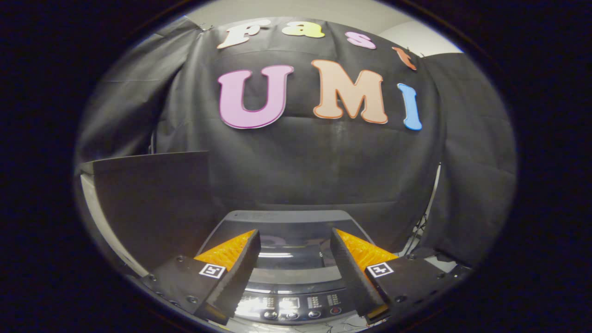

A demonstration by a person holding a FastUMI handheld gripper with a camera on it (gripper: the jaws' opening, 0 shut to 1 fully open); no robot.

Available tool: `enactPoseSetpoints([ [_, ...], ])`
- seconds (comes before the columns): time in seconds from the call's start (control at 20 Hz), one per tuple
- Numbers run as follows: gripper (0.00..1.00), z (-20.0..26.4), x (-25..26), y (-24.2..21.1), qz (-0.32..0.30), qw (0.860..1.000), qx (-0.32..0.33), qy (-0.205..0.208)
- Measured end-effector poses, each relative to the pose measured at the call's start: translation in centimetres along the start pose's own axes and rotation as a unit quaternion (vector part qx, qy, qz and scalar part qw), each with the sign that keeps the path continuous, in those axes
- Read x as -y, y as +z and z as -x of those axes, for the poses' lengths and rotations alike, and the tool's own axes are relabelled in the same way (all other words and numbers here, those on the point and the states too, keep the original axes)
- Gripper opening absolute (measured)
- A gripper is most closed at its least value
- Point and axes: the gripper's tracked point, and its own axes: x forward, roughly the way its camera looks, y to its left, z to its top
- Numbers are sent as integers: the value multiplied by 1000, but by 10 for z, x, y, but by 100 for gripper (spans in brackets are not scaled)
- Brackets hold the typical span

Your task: Put the clothes into the washing machine and then close the washing machine lid.

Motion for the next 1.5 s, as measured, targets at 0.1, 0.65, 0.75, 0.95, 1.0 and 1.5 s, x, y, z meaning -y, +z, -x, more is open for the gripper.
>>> enactPoseSetpoints([
  [0.1,95,17,-13,3,-11,1000,8,17],
  [0.65,96,85,-10,16,-26,998,34,49],
  [0.75,96,89,-8,17,-29,998,35,53],
  [0.95,96,97,-11,25,-71,994,54,57],
  [1.0,96,99,-15,29,-74,993,64,64],
  [1.5,97,110,-18,32,-69,988,109,88],
])
